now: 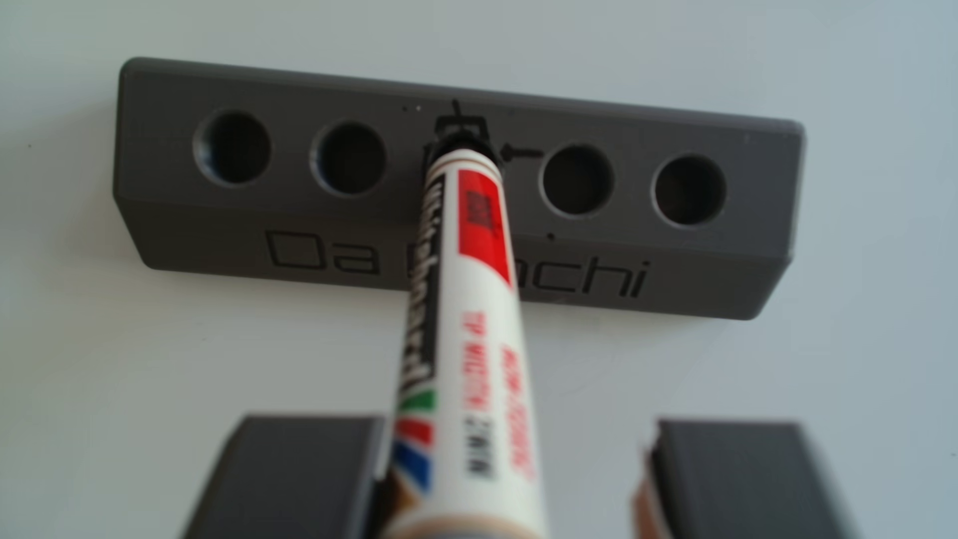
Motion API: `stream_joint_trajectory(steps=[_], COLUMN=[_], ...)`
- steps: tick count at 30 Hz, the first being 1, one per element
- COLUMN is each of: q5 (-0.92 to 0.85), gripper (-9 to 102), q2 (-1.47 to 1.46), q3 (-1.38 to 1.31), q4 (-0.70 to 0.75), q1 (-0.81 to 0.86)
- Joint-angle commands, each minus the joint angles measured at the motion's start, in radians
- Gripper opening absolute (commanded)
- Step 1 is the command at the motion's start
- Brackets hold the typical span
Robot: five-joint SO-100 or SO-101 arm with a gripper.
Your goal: Draw a face
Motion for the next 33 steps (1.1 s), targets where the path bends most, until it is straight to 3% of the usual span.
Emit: stream_joint_trajectory(steps=[1, 26, 33], q5=[0.0, -0.011, -0.012], gripper=[99, 99, 86], q2=[0.097, 0.095, 0.1], q3=[-0.048, -0.104, -0.107], q4=[-0.038, -0.038, -0.038], q1=[0.021, 0.009, 0.005])
